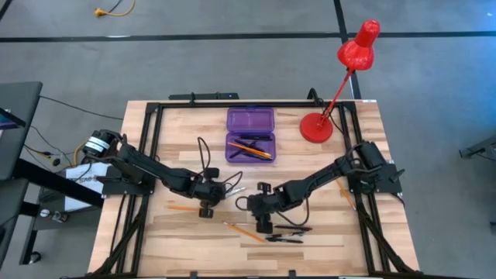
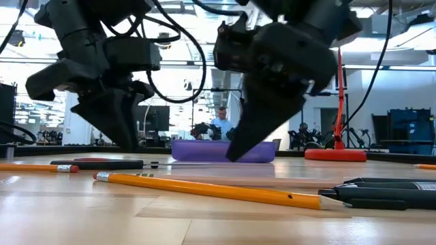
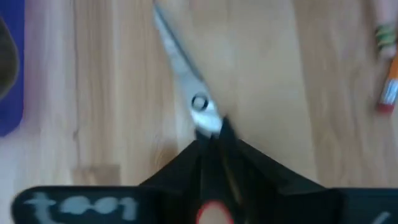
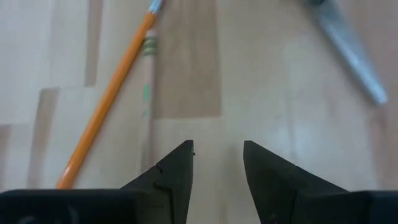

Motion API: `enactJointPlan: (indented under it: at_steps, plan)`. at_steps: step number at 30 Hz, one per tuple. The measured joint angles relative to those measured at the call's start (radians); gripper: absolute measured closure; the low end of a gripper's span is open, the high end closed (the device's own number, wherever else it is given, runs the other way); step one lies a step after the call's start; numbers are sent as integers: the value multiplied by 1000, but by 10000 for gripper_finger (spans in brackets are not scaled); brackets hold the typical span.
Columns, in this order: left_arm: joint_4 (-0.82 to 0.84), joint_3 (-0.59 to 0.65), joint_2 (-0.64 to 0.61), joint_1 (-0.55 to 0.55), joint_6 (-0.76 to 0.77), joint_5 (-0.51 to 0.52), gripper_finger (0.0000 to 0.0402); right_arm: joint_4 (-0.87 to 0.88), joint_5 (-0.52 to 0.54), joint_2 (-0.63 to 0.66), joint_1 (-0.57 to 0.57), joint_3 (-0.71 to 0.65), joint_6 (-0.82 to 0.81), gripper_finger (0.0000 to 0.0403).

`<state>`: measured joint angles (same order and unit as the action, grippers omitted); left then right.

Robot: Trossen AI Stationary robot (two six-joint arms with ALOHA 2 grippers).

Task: Pick & place school supplies into a supply box
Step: Put the light brown pencil into the purple supply box

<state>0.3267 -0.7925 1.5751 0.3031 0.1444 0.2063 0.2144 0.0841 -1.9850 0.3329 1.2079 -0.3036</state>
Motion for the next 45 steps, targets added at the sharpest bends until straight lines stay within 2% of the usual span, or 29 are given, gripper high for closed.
enactJointPlan:
  at_steps: [6, 11, 17, 20, 25, 31, 36, 45]
  plan:
    - [156, 0, -34, 0, 16, 2, 278, -64, -2, 1, -73, 0, 74, 269]
    - [148, 0, -36, 0, 43, -11, 269, -18, -76, 1, -121, 0, 68, 269]
    - [113, 0, -36, 0, 51, -41, 275, 21, -140, 11, -34, 1, 121, 270]
    - [112, 0, -36, 0, 32, -41, 279, 11, -127, 3, 27, 1, 117, 274]
    - [103, 0, -36, -2, -22, -12, 283, 15, -32, 2, 66, 1, 8, 283]
    - [59, 0, -36, -11, -53, 3, 284, 25, -26, 2, 67, 1, -43, 285]
    - [-1, 0, -36, -17, -54, -36, 284, 28, -21, 2, 78, 1, -45, 285]
    - [-5, 0, -36, -17, -53, -36, 284, 49, 1, 1, 116, 1, -38, 285]
